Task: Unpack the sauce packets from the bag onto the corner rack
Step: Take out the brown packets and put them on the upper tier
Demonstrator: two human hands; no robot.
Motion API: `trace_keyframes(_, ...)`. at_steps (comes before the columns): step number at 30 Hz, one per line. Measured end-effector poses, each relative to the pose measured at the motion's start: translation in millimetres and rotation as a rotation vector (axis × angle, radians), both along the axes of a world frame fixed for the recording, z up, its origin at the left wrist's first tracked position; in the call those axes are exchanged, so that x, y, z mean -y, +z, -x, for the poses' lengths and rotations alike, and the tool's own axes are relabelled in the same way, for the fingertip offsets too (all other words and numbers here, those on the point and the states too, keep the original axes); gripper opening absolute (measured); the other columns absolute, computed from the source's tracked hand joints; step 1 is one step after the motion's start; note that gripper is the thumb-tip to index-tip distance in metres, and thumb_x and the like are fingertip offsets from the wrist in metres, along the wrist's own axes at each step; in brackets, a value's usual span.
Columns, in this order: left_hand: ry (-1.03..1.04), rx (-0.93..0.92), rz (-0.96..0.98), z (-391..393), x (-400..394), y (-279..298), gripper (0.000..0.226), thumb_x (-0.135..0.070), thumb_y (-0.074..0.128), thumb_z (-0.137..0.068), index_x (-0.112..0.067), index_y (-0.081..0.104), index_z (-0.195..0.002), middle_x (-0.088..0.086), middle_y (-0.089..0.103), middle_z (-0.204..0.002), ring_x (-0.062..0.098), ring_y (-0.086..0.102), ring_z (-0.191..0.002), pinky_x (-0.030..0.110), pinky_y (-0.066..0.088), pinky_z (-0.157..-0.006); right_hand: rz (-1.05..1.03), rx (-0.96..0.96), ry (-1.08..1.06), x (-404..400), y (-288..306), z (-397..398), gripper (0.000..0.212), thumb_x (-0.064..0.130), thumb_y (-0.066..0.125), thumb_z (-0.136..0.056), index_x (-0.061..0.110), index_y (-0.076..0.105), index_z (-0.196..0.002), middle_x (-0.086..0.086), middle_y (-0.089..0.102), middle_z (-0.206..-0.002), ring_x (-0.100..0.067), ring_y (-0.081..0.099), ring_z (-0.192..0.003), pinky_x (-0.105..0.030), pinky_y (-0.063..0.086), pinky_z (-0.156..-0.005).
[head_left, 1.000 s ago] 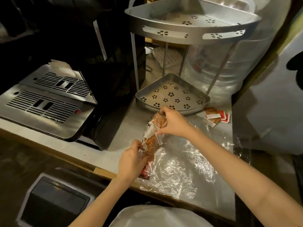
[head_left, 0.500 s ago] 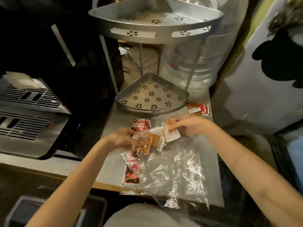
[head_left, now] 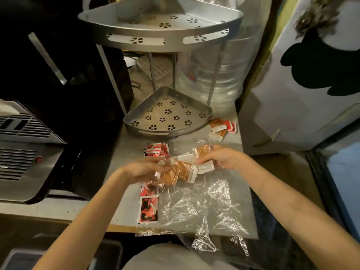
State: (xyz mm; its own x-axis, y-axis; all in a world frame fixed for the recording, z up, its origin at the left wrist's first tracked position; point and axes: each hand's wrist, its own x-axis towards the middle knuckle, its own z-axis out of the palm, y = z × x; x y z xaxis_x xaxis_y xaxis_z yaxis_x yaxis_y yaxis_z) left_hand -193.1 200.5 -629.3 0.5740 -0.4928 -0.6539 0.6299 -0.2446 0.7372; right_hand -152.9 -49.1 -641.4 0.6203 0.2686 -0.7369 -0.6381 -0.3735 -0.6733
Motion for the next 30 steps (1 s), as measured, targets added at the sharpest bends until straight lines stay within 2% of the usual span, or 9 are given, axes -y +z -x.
trace_keyframes(4, 0.158, -0.076, 0.201, 1.5, -8.3, -4.0, 0.058, -0.048, 0.075, -0.064, -0.013, 0.065, -0.109, 0.007, 0.071, -0.103, 0.023, 0.069, -0.091, 0.032, 0.057, -0.076, -0.064, -0.007, -0.091, 6.9, 7.4, -2.9, 0.04, 0.002, 0.077, -0.065, 0.002, 0.062, -0.102, -0.008, 0.073, -0.086, -0.019, 0.07, -0.078, -0.032, 0.057, -0.073)
trace_keyframes(8, 0.37, -0.258, 0.679, 9.9, -12.8, -24.3, 0.093, -0.071, 0.065, -0.06, -0.005, 0.054, -0.125, 0.019, 0.06, -0.123, 0.03, 0.058, -0.111, 0.04, 0.041, -0.1, -0.189, -0.015, -0.236, 16.9, 12.5, -5.2, 0.019, -0.005, 0.064, -0.078, 0.005, 0.063, -0.095, -0.005, 0.074, -0.067, -0.015, 0.071, -0.062, -0.024, 0.057, -0.052)
trace_keyframes(12, 0.459, -0.08, 0.515, 14.1, 10.3, -17.8, 0.081, -0.054, 0.086, -0.036, -0.013, 0.068, -0.102, 0.01, 0.07, -0.101, 0.025, 0.066, -0.092, 0.04, 0.051, -0.089, -0.233, -0.032, -0.272, 19.7, 14.4, -6.0, 0.023, 0.0, 0.068, -0.075, 0.006, 0.064, -0.096, -0.009, 0.073, -0.085, -0.019, 0.071, -0.074, -0.028, 0.059, -0.066)
trace_keyframes(15, 0.459, 0.021, 0.304, 6.0, 29.7, -8.4, 0.044, -0.02, 0.081, -0.065, -0.007, 0.064, -0.103, 0.012, 0.068, -0.105, 0.022, 0.068, -0.09, 0.036, 0.05, -0.087, -0.267, -0.028, -0.273, 17.9, 16.8, -6.2, 0.028, 0.002, 0.071, -0.07, 0.006, 0.065, -0.097, -0.011, 0.071, -0.092, -0.02, 0.071, -0.079, -0.029, 0.057, -0.072)
trace_keyframes(17, 0.499, 0.062, 0.172, -0.5, 38.8, -2.7, 0.022, -0.004, 0.069, -0.074, -0.002, 0.063, -0.095, 0.012, 0.07, -0.094, 0.019, 0.07, -0.078, 0.028, 0.057, -0.068, -0.286, -0.021, -0.278, 17.4, 22.2, -5.7, 0.025, 0.002, 0.069, -0.074, 0.006, 0.065, -0.098, -0.009, 0.073, -0.085, -0.019, 0.071, -0.075, -0.028, 0.058, -0.069)
trace_keyframes(19, 0.514, 0.095, 0.096, -7.9, 45.3, 2.9, 0.024, -0.004, 0.071, -0.07, 0.002, 0.063, -0.092, 0.01, 0.073, -0.078, 0.015, 0.069, -0.062, 0.023, 0.055, -0.05, -0.307, -0.001, -0.277, 18.8, 29.2, -5.6, 0.025, 0.0, 0.067, -0.076, 0.005, 0.064, -0.1, -0.008, 0.074, -0.08, -0.019, 0.072, -0.073, -0.028, 0.059, -0.066)
trace_keyframes(22, 0.524, 0.167, 0.033, -19.3, 50.8, 23.3, 0.019, -0.003, 0.073, -0.066, 0.002, 0.063, -0.081, 0.007, 0.071, -0.066, 0.014, 0.068, -0.056, 0.021, 0.056, -0.053, -0.313, 0.081, -0.272, 20.0, 46.1, -5.7, 0.018, -0.001, 0.066, -0.077, 0.008, 0.065, -0.093, -0.005, 0.074, -0.074, -0.016, 0.071, -0.069, -0.028, 0.059, -0.065)
trace_keyframes(25, 0.471, 0.256, -0.016, -26.3, 53.9, 55.2, 0.039, -0.013, 0.078, -0.055, 0.005, 0.064, -0.086, 0.009, 0.071, -0.071, 0.017, 0.067, -0.061, 0.023, 0.056, -0.057, -0.335, 0.196, -0.266, 20.6, 74.3, -7.3, 0.023, -0.004, 0.066, -0.074, 0.008, 0.064, -0.094, -0.004, 0.074, -0.073, -0.016, 0.071, -0.068, -0.028, 0.059, -0.061)
trace_keyframes(30, 0.489, 0.432, -0.012, -36.0, 55.9, 115.3, 0.043, -0.016, 0.081, -0.055, -0.002, 0.066, -0.094, 0.012, 0.074, -0.085, 0.021, 0.072, -0.069, 0.031, 0.056, -0.063, -0.367, 0.387, -0.234, 21.5, 137.7, -15.2, 0.058, 0.007, 0.076, -0.05, 0.005, 0.061, -0.107, -0.009, 0.072, -0.088, -0.022, 0.07, -0.081, -0.036, 0.058, -0.075)
